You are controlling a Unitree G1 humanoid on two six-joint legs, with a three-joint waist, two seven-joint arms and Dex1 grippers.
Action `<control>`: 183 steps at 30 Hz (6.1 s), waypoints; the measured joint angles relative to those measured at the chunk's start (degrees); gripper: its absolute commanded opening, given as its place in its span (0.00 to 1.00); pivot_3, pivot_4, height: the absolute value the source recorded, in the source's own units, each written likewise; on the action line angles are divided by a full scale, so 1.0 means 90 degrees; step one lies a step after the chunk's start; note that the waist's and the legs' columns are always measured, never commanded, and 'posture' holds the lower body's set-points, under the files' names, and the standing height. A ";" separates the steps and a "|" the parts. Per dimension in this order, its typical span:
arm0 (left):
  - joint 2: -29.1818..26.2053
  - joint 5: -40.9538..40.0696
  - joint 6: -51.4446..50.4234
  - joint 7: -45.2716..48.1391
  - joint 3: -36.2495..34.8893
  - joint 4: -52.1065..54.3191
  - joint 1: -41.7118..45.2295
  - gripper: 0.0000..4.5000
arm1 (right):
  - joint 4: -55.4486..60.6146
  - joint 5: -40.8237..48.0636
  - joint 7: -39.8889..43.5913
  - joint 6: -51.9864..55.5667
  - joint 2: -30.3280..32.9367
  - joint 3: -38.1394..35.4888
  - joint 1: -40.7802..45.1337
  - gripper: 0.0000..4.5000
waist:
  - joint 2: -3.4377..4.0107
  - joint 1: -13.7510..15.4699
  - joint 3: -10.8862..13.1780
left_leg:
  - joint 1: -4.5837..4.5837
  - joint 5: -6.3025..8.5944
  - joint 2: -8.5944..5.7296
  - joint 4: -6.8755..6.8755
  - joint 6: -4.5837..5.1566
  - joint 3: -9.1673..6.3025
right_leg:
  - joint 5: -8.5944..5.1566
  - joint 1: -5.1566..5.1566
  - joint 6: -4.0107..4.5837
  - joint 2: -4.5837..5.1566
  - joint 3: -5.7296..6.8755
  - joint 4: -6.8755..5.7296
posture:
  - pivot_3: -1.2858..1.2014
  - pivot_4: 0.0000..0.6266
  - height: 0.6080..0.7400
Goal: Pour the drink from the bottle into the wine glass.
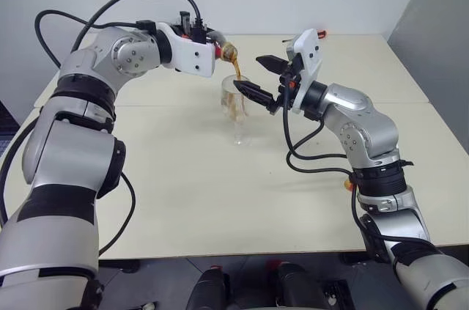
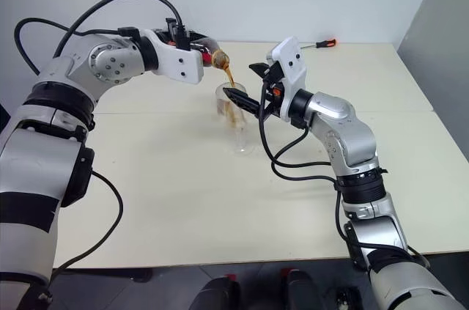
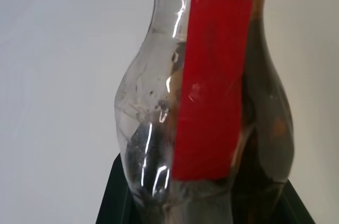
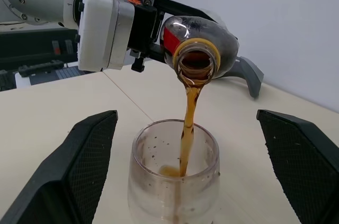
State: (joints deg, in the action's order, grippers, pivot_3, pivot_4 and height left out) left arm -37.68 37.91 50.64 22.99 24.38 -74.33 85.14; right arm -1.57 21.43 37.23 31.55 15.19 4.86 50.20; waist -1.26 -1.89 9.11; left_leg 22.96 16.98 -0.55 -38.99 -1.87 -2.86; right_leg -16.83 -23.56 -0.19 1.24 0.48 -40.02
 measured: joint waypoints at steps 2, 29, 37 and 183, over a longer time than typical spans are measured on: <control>0.0000 0.0027 0.0001 0.0000 0.0000 0.0000 0.0000 0.24 | -0.0003 -0.0001 0.0000 -0.0004 0.0000 0.0000 0.0000 1.00 | 0.0000 0.0000 0.0000 | 0.0000 0.0000 0.0000 0.0000 0.0000 0.0000 | 0.0000 0.0000 0.0000 0.0000 0.0000 0.0000 | 0.52 0.24 1.00; -0.0156 0.0110 0.0154 -0.0110 0.0012 -0.0028 0.0149 0.24 | -0.0009 -0.0020 0.0021 -0.0099 -0.0065 0.0000 -0.0001 1.00 | 0.0000 -0.0003 0.0000 | 0.0000 0.0000 0.0000 -0.0001 0.0000 0.0000 | 0.0000 -0.0001 0.0000 0.0000 0.0000 -0.0002 | 0.52 0.24 1.00; -0.0165 0.0186 0.0249 -0.0124 0.0055 -0.0031 0.0160 0.24 | -0.0007 -0.0019 0.0018 -0.0099 -0.0068 0.0000 -0.0001 1.00 | 0.0000 -0.0004 0.0000 | 0.0000 0.0000 0.0000 -0.0001 0.0000 0.0001 | 0.0000 -0.0001 0.0000 0.0000 0.0000 -0.0003 | 0.52 0.24 1.00; -0.0411 0.1706 0.0693 -0.1492 0.1520 -0.0115 0.1013 0.24 | 0.1029 0.0308 -0.0162 -0.0100 -0.0335 -0.0031 -0.1005 1.00 | 0.0000 -0.0001 0.0000 | -0.0001 0.0000 -0.0002 -0.0003 0.0000 0.0003 | 0.0000 -0.0002 0.0000 0.0001 -0.0001 -0.0008 | 0.52 0.24 1.00</control>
State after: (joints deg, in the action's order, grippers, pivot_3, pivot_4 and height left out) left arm -41.38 53.26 56.88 9.56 38.06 -75.36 94.26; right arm 7.68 24.20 35.77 30.65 12.17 4.58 41.15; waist -1.26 -1.90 9.11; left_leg 22.95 16.98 -0.57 -39.02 -1.87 -2.83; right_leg -16.84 -23.58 -0.19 1.25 0.47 -40.09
